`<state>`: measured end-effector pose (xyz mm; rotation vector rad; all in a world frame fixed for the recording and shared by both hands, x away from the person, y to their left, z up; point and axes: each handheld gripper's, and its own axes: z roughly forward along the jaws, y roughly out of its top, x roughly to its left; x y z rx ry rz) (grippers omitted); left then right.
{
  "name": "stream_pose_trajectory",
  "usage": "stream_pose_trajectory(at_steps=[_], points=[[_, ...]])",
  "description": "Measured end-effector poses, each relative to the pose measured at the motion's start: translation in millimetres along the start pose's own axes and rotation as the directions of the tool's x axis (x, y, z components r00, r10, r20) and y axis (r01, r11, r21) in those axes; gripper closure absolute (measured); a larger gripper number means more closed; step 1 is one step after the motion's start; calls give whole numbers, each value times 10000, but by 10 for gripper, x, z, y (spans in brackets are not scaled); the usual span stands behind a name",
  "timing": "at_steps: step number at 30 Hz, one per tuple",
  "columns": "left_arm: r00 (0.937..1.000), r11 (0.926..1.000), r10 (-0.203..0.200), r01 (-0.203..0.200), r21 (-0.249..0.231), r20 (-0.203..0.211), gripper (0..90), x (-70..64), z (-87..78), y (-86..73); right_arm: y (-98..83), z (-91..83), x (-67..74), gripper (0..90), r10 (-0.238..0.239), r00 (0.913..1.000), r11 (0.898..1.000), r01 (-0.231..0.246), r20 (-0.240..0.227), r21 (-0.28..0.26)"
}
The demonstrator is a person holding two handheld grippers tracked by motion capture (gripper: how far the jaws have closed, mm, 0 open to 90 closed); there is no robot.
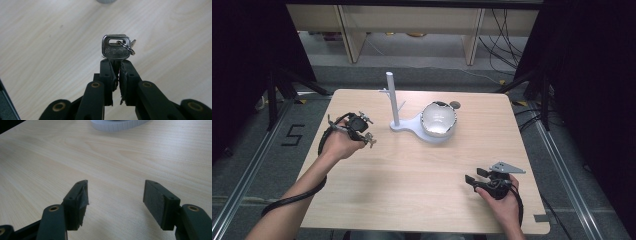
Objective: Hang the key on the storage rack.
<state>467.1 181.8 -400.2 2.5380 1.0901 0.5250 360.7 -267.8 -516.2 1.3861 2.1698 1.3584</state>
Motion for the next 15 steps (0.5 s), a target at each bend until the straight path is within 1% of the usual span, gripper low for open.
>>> stream_pose_trajectory(at_steps=[1,2,3,4,5,6,7,8,9,10,11,13,14,15], points=[[9998,9996,-154,151,-234,-108,810,26,2,-3,0,0,-2,377,-15,10000,10000,15,-5,4],[9981,9979,-602,598,-260,-141,810,12,0,-14,1,0,-8,377,-88,10000,10000,88,-2,-21],[9977,9974,-651,644,-314,-192,810,24,-3,-15,5,1,-28,376,-375,9993,9992,375,61,-102],[9966,9956,-792,779,-528,-221,810,33,2,-21,4,0,-28,376,-381,9993,9992,382,60,-106],[9955,9944,-913,898,-566,-246,810,46,-6,-19,2,7,-28,376,-363,9993,9992,363,7,-173],[9955,9944,-913,898,-566,-246,810,46,-6,-19,2,6,-26,376,-324,9995,9994,324,6,-149],[9941,9919,-1039,1012,-765,-324,810,82,-15,-15,2,6,-26,376,-330,9995,9993,330,17,-155],[9941,9919,-1039,1012,-765,-324,810,82,-15,-15,2,7,-26,377,-328,9995,9993,328,17,-153],[9923,9898,-1178,1142,-847,-389,810,117,-29,-4,1,2,-17,376,-199,9998,9997,200,43,-106],[9910,9871,-1266,1216,-1045,-427,810,140,-33,4,-1,-5,9,377,127,9999,9999,-127,-7,36],[9901,9861,-1318,1260,-1081,-481,810,154,-43,14,-4,10,4,376,39,10000,9999,-39,-76,-119],[9891,9852,-1377,1312,-1106,-530,810,175,-55,27,-1,4,2,377,-6,10000,10000,6,-18,-36],[9862,9813,-1530,1440,-1280,-630,810,221,-81,59,-6,3,16,376,226,9997,9997,-227,-10,-55],[9849,9796,-1587,1482,-1356,-696,810,239,-94,79,0,12,-26,376,-274,9996,9995,273,-44,-149]])
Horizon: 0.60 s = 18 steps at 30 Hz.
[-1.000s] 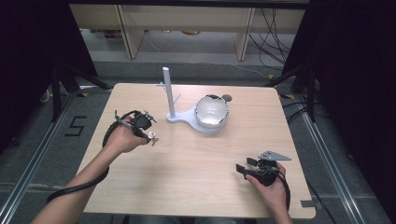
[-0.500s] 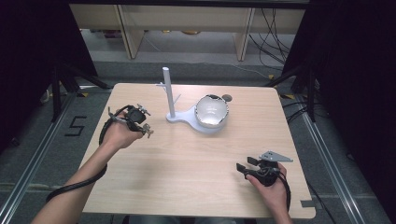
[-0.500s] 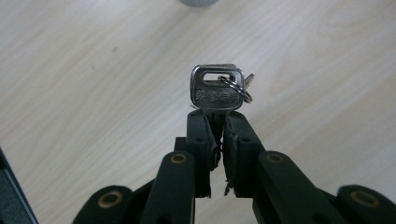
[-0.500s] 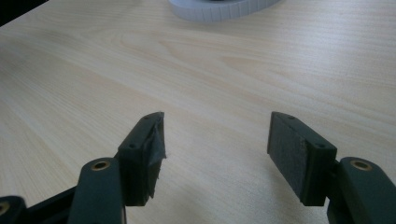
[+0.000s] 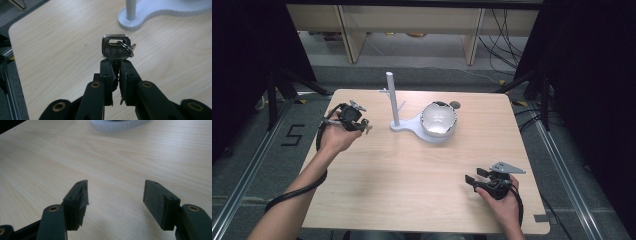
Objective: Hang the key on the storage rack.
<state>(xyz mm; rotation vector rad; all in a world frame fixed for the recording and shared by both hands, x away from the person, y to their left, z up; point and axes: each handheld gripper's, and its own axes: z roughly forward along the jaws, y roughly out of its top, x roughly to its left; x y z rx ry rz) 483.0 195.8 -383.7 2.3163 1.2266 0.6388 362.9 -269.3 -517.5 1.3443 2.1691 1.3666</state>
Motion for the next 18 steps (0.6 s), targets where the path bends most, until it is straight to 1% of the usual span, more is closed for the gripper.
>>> stream_pose_trajectory(at_steps=[1,2,3,4,5,6,7,8,9,10,11,12,13,17,18], points=[[10000,10000,0,0,0,0,810,0,0,0,0,-16,24,376,273,9996,9995,-274,87,165],[10000,9999,-48,47,-122,-78,810,27,-15,51,6,-14,-8,376,-250,9994,9997,251,230,-18],[9999,9999,-34,32,-106,-147,810,37,-26,76,5,-12,-6,376,-178,9997,9998,178,160,4],[9998,9998,-71,67,-205,-184,810,45,-30,99,2,-5,0,376,-34,10000,10000,33,50,38],[9999,9995,-23,19,-311,-120,810,59,-27,128,2,-6,-1,376,-46,10000,10000,46,65,15],[9999,9995,-23,19,-311,-120,810,59,-27,128,2,-6,-1,376,-46,10000,10000,46,65,15],[9995,9993,-138,129,-353,-268,810,58,-44,146,5,-13,-9,376,-223,9996,9997,224,197,-23],[9992,9990,-167,152,-422,-353,810,69,-55,174,2,-6,-1,376,-11,10000,10000,11,3,25],[9991,9986,-210,192,-493,-370,810,73,-58,187,6,-21,-11,375,-251,9995,9997,251,202,20],[9990,9983,-216,195,-544,-394,810,79,-60,199,6,-20,-6,375,-131,9998,9999,130,122,90],[9993,9977,-190,167,-656,-333,810,85,-47,212,6,-20,-11,375,-204,9997,9998,203,158,40],[9987,9978,-271,244,-616,-423,810,81,-57,227,3,-22,17,376,211,9998,9996,-212,73,174],[9987,9978,-271,244,-616,-423,810,81,-57,227,-1,-9,23,375,321,9995,9994,-321,-36,104],[9983,9972,-175,134,-741,-550,810,79,-67,295,0,-9,24,375,313,9995,9994,-313,-8,123],[9980,9968,-127,77,-801,-619,810,81,-78,330,-1,-9,19,375,233,9997,9997,-233,16,41]])
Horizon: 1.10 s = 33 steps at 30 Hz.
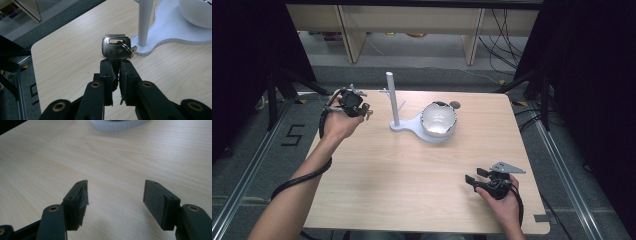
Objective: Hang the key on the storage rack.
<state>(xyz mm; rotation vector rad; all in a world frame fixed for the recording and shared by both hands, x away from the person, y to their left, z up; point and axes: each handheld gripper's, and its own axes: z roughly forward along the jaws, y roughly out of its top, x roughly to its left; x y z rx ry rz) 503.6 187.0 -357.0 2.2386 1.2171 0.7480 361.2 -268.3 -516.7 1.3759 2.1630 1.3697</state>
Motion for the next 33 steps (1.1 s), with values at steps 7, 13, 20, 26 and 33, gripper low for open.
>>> stream_pose_trajectory(at_steps=[7,13,20,26,33], points=[[9996,9992,-76,65,-402,-274,810,24,-52,150,-1,10,-9,375,-90,9999,10000,90,82,-32],[9990,9985,22,-46,-538,-438,810,27,-78,244,2,12,-1,375,70,10000,9999,-70,63,106],[9977,9981,1,-43,-621,-679,810,43,-55,365,7,3,-37,374,-385,9991,9993,385,152,24],[9974,9973,70,-122,-721,-724,809,12,-39,441,6,8,-33,374,-205,9998,9998,205,-45,0],[9962,9959,203,-276,-858,-851,809,-36,-40,484,6,8,-36,373,-181,9998,9998,181,0,-16]])
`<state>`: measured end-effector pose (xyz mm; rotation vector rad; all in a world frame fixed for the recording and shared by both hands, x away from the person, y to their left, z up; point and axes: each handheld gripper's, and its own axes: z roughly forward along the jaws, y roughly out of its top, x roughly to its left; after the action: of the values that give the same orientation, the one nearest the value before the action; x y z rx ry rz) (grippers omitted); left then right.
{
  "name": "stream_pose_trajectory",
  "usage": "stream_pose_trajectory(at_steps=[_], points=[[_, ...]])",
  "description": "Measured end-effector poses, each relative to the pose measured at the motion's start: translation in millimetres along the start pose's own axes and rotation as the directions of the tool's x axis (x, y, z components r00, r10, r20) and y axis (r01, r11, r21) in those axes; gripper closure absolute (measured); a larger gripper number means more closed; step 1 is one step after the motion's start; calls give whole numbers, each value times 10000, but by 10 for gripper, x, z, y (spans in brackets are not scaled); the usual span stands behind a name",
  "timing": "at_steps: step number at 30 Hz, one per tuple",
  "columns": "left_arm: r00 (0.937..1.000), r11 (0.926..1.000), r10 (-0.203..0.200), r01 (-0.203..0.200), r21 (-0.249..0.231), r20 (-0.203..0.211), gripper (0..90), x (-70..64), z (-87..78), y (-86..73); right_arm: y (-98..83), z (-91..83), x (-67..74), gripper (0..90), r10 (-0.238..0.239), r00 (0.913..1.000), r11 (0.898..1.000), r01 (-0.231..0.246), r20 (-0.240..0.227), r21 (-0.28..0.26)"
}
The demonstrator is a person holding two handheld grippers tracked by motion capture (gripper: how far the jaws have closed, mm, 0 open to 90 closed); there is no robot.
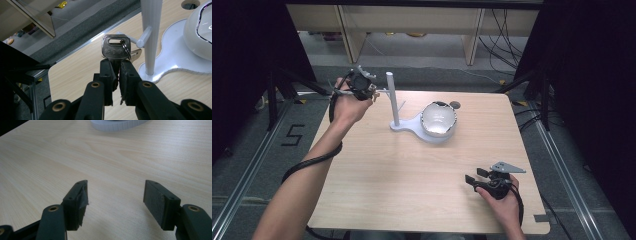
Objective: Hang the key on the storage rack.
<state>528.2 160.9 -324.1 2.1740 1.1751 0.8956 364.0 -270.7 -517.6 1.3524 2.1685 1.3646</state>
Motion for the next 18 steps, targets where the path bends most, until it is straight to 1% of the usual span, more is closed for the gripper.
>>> stream_pose_trajectory(at_steps=[1,3,4,5,6,8,10,11,12,13,14,17,18], points=[[10000,10000,79,-79,38,-22,809,-3,-3,11,4,-8,1,373,-40,9999,9999,38,92,129],[9999,9999,98,-97,31,-73,809,-5,1,18,4,-9,2,373,-25,10000,9999,24,55,135],[9999,9999,133,-133,35,-50,809,-9,-4,22,1,6,-6,372,-72,9999,9999,71,115,85],[9998,9998,185,-185,-19,-99,809,-17,-1,30,6,-4,-10,372,-81,10000,9997,81,15,231],[9998,9998,204,-204,-16,-90,809,-23,-6,34,7,-7,-7,372,-20,10000,9998,22,-92,201],[9998,9998,170,-172,-131,-96,809,-35,-4,40,6,-4,-11,372,-81,10000,9997,80,22,222],[9996,9996,251,-252,-95,-116,809,-37,-12,45,6,-5,-12,372,-74,10000,9997,74,11,213],[9997,9995,230,-232,-194,-117,809,-55,-6,47,6,-6,-11,372,-60,10000,9997,61,-10,218],[9997,9995,230,-232,-194,-117,809,-55,-6,47,6,-6,-11,372,-60,10000,9997,61,-10,218],[9994,9994,324,-326,-113,-138,809,-59,-12,51,7,-7,-8,372,-14,10000,9998,16,-89,201],[9995,9994,291,-293,-209,-125,809,-74,-7,50,7,-7,-8,372,-14,10000,9998,16,-89,201],[9992,9991,369,-372,-191,-154,809,-91,-1,50,6,-5,-12,372,-76,10000,9997,75,21,218],[9989,9990,430,-432,-132,-168,809,-95,4,50,5,-11,11,372,147,9999,9997,-147,-8,198]])
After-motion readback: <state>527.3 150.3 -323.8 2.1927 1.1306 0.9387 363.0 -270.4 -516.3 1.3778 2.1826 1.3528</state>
